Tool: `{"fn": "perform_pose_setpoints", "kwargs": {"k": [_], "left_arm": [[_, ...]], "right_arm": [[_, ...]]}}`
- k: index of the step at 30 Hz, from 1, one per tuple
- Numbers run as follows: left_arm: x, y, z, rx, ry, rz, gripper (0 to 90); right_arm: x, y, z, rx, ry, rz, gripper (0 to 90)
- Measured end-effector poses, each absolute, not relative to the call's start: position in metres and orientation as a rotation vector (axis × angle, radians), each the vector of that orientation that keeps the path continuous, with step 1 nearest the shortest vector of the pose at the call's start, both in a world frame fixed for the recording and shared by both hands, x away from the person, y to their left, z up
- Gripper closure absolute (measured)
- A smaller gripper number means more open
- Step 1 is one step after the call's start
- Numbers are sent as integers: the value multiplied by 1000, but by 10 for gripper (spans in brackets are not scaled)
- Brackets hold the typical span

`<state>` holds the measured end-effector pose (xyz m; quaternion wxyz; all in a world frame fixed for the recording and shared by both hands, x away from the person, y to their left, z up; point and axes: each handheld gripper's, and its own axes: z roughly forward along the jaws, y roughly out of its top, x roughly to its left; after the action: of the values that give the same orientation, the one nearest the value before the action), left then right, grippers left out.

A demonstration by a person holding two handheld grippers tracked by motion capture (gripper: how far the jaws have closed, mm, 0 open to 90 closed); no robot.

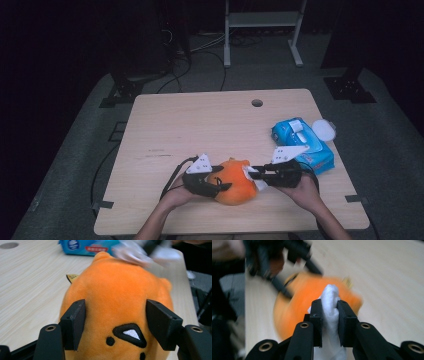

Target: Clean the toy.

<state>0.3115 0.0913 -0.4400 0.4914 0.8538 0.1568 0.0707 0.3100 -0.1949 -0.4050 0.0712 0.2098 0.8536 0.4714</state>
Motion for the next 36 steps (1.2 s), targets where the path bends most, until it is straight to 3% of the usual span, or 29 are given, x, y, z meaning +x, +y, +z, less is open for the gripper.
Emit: {"fn": "perform_pose_setpoints", "kwargs": {"k": [5, 8, 11, 15, 23, 28, 30, 32, 33, 34, 36], "left_arm": [[309, 90, -438, 2079, 352, 157, 334], [312, 93, -429, 2023, 344, 83, 228], [314, 94, -421, 1962, 429, 159, 167], [315, 89, -439, 2022, 468, 124, 270], [311, 89, -434, 2060, 411, 112, 296], [317, 90, -428, 2064, 468, 77, 80], [318, 85, -434, 2083, 492, 2, 61], [316, 80, -440, 2095, 483, -33, 133], [314, 80, -439, 2093, 472, 10, 166], [312, 80, -436, 2089, 441, 53, 289], [306, 80, -428, 2058, 355, 173, 371]], "right_arm": [[321, -186, -409, 668, 2538, 1428, 756], [313, -184, -416, 625, 2573, 1378, 755], [302, -186, -418, 577, 2590, 1353, 755], [297, -191, -412, 562, 2604, 1346, 756], [311, -179, -407, 638, 2557, 1399, 757], [293, -178, -412, 542, 2584, 1374, 758], [288, -178, -411, 515, 2589, 1376, 757], [290, -177, -409, 518, 2596, 1384, 758], [291, -177, -408, 526, 2600, 1378, 758], [293, -178, -406, 539, 2584, 1362, 759], [295, -183, -399, 543, 2550, 1370, 761]]}}
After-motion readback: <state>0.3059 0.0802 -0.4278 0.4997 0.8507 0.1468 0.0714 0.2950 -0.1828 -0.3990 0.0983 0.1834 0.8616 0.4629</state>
